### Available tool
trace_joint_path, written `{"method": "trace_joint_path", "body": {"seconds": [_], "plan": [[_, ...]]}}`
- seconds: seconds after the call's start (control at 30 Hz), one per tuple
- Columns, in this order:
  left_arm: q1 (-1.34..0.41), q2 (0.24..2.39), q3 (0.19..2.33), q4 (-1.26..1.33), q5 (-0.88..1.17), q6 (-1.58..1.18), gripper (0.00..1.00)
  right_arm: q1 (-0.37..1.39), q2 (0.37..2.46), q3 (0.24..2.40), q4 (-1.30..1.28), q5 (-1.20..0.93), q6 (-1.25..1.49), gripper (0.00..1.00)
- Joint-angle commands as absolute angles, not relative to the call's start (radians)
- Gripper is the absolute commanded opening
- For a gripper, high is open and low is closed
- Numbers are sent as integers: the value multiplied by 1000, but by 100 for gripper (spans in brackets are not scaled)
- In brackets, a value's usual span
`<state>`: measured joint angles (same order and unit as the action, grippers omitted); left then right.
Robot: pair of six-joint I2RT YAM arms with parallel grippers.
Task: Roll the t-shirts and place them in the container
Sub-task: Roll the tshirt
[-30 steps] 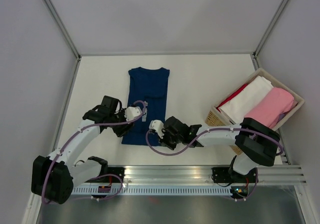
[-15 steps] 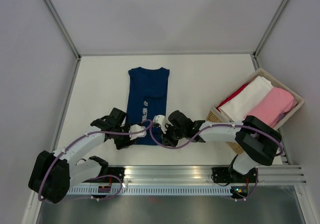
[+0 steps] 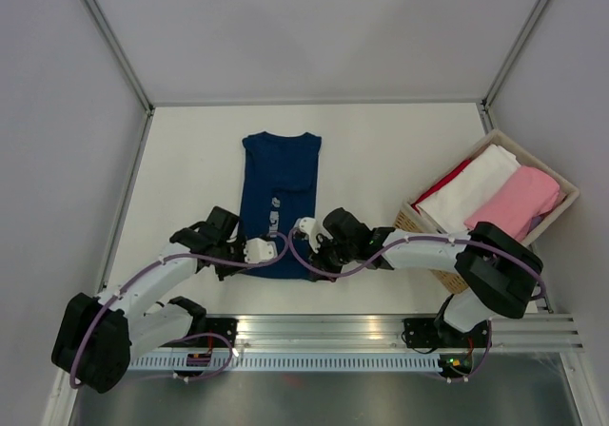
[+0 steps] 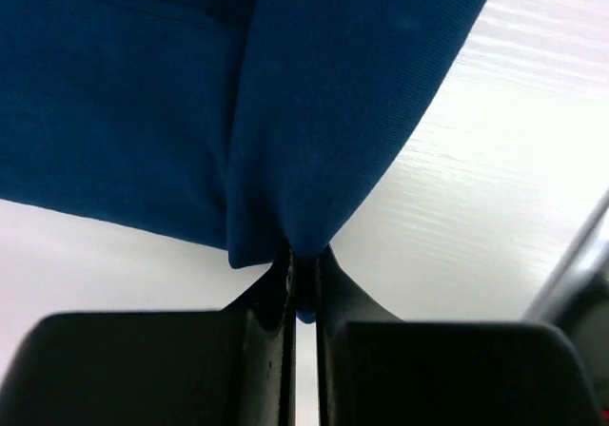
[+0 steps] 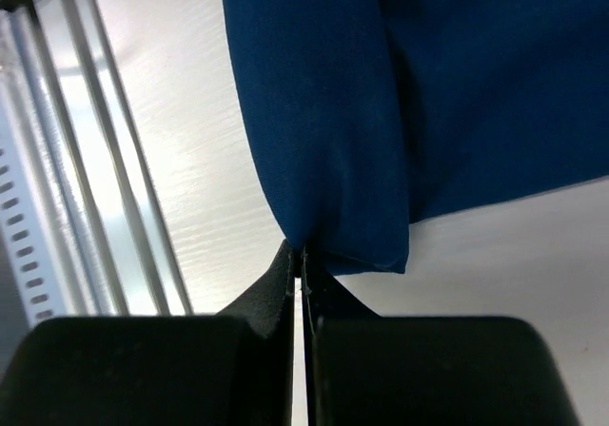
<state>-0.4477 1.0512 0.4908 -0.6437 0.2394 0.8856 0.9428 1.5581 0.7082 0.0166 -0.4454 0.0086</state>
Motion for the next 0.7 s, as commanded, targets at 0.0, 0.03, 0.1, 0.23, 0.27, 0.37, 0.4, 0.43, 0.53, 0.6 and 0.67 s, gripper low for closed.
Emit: {"method": "trace_joint_path", "body": {"seconds": [0.0, 0.03, 0.1, 0.23, 0.27, 0.37, 0.4, 0.43, 0.53, 0.6, 0.67], "plan": [[-448, 1026, 583, -888, 317, 900, 2, 942, 1491, 713, -60, -544, 64, 0], [-448, 1026, 597, -931, 339, 913, 2, 942, 1485, 709, -64, -599, 74, 0], [-449, 1035, 638, -1017, 386, 948, 2, 942, 1479, 700, -67, -661, 100, 0], [-431, 1075, 684, -1083, 439, 1011, 2, 934, 1514, 736, -109, -749, 81, 0], [-425, 1097, 693, -1085, 451, 1034, 2, 924, 1537, 761, -115, -753, 75, 0], [-385, 1158, 715, -1086, 472, 1075, 4, 879, 1575, 804, -112, -785, 61, 0], [-373, 1173, 721, -1086, 485, 1083, 6, 867, 1600, 811, -106, -808, 61, 0], [-350, 1187, 735, -1086, 491, 1100, 8, 850, 1611, 824, -88, -816, 61, 0], [-301, 1244, 756, -1071, 502, 1120, 28, 783, 1658, 844, -42, -831, 74, 0], [-275, 1262, 768, -1045, 506, 1115, 36, 769, 1693, 850, -14, -844, 97, 0], [-270, 1262, 787, -1025, 499, 1086, 45, 759, 1724, 865, -12, -844, 98, 0]]}}
